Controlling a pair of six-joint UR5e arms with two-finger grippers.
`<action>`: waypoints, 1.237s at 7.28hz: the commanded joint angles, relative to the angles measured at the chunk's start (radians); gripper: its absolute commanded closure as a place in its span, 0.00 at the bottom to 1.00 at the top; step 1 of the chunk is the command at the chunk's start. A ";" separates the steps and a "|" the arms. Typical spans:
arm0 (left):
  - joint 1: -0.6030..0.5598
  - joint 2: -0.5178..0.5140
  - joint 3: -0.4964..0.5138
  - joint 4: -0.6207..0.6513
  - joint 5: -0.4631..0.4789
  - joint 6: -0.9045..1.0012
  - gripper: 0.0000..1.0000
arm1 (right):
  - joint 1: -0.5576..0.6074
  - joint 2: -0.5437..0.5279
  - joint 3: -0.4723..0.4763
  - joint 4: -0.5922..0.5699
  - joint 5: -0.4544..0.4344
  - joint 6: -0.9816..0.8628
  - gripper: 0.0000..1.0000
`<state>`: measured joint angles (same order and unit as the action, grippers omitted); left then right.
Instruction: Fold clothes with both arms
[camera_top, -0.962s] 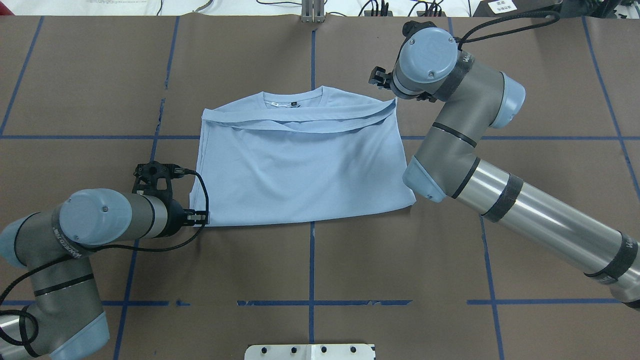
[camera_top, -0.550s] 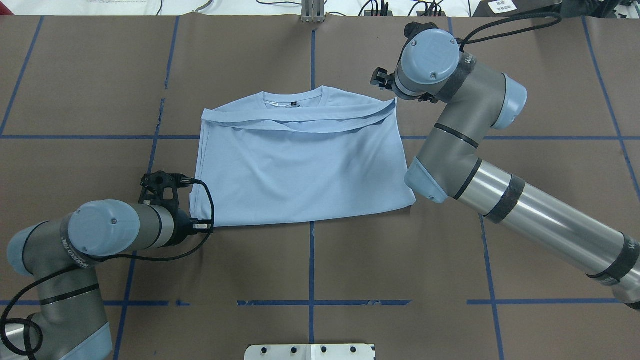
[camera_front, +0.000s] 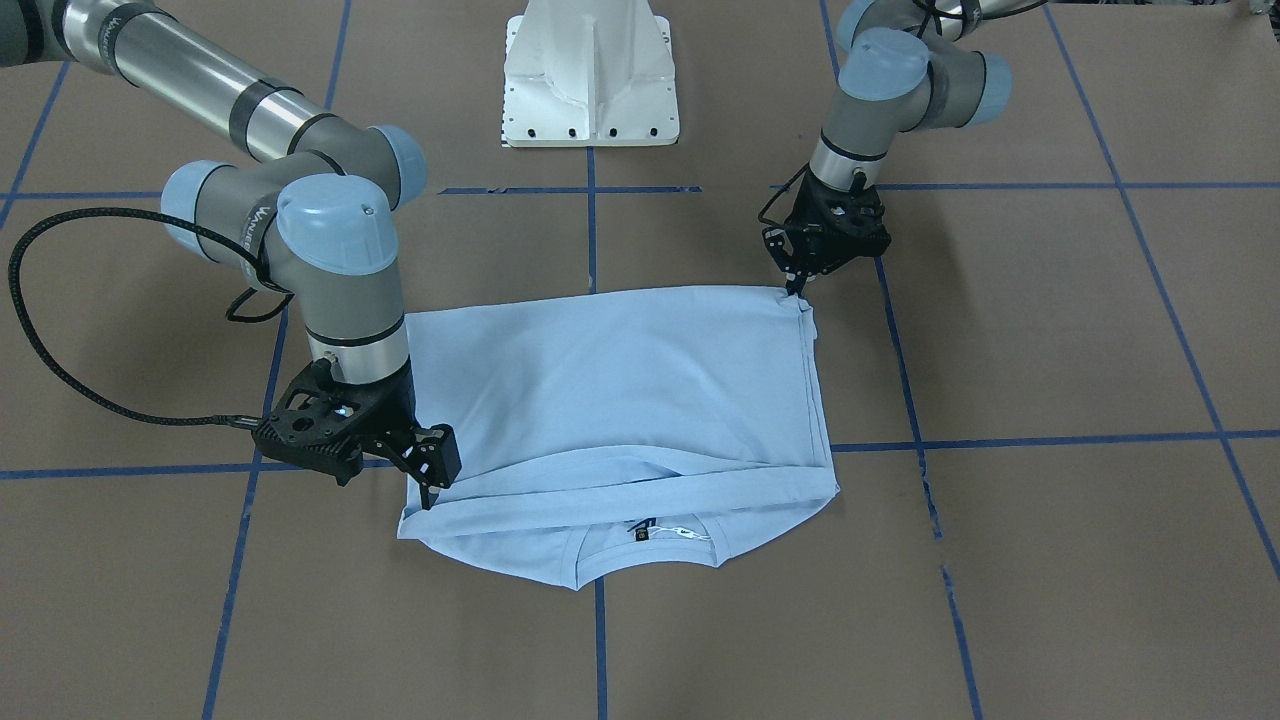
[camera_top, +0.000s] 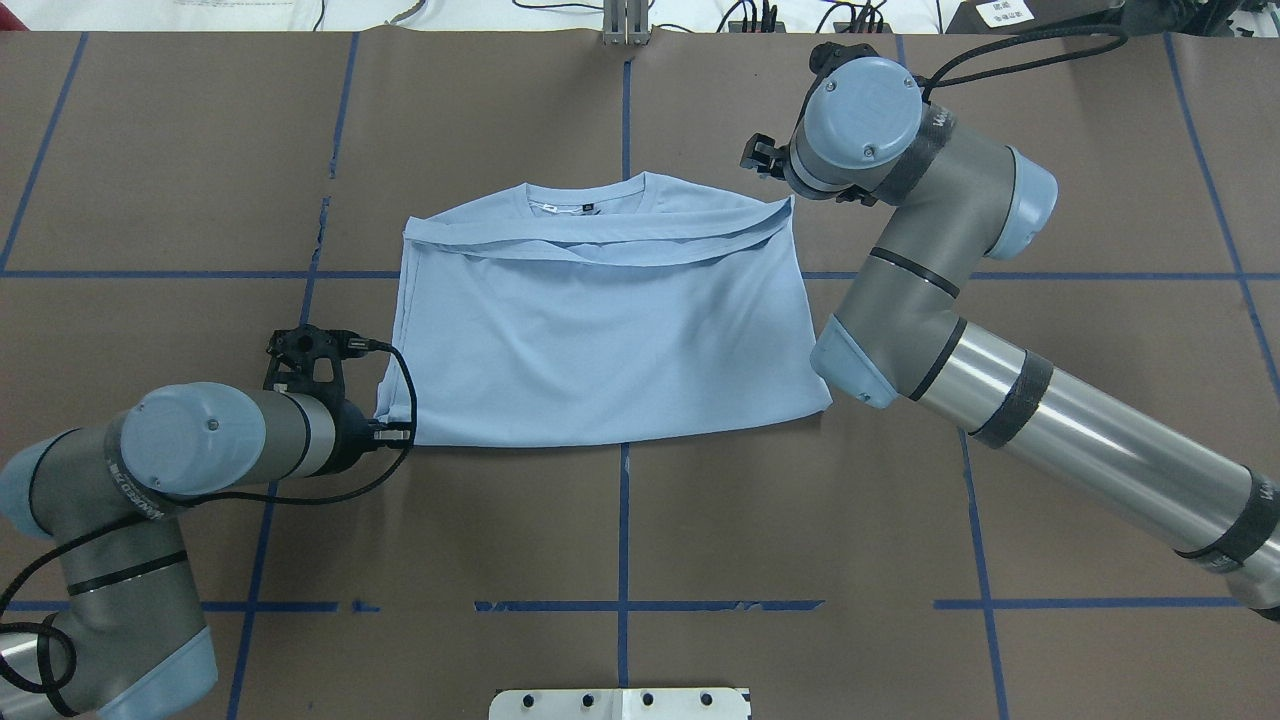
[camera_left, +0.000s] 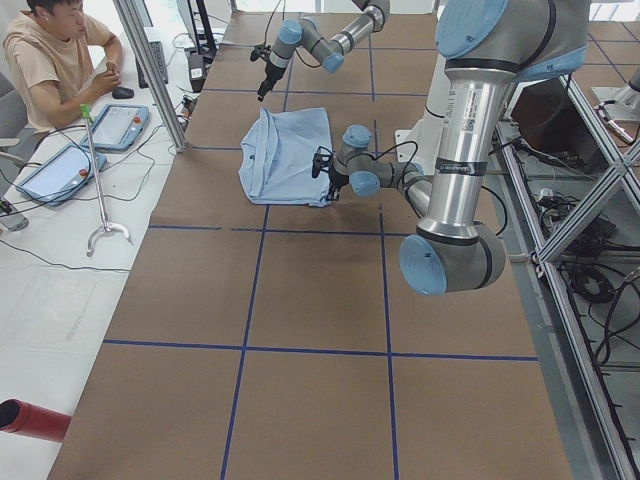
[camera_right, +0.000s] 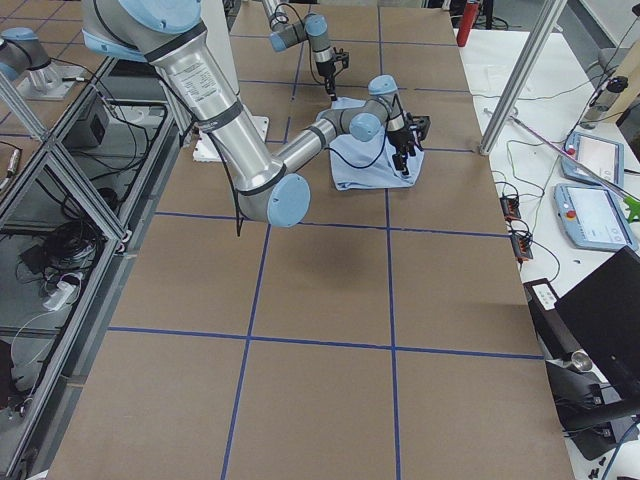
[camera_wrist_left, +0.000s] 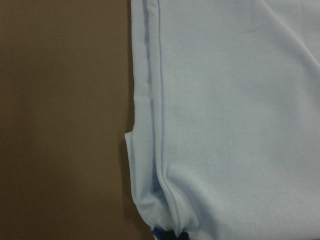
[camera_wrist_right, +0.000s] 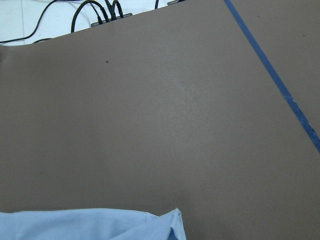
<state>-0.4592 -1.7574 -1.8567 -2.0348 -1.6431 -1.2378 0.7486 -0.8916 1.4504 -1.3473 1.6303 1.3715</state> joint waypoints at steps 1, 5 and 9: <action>-0.112 -0.002 0.043 -0.001 -0.003 0.158 1.00 | 0.000 -0.001 0.002 0.000 -0.001 -0.005 0.00; -0.391 -0.269 0.522 -0.109 -0.004 0.438 1.00 | 0.002 -0.003 0.005 0.000 0.000 -0.003 0.00; -0.510 -0.556 0.947 -0.260 0.008 0.616 1.00 | 0.008 -0.046 0.087 -0.003 0.002 0.001 0.00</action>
<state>-0.9375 -2.2776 -0.9700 -2.2650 -1.6388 -0.6779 0.7549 -0.9196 1.5096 -1.3496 1.6319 1.3715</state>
